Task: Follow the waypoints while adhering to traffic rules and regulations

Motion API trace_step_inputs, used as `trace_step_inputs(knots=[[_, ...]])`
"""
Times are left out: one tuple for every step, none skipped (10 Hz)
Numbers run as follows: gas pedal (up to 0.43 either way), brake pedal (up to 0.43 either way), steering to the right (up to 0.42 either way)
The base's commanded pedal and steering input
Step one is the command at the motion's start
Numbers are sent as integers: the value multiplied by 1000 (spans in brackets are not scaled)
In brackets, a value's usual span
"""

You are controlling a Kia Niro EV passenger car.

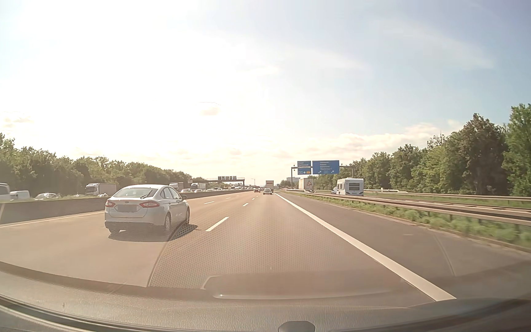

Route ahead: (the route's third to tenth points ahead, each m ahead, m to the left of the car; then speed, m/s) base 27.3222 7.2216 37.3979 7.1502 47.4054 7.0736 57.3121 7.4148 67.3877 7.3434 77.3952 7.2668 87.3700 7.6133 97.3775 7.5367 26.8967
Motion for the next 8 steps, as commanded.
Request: trace_step_inputs(knots=[[150,0,-4],[150,0,-3],[150,0,-3],[150,0,-2],[150,0,-2],[157,0,-2],[157,0,-2],[157,0,-2]])
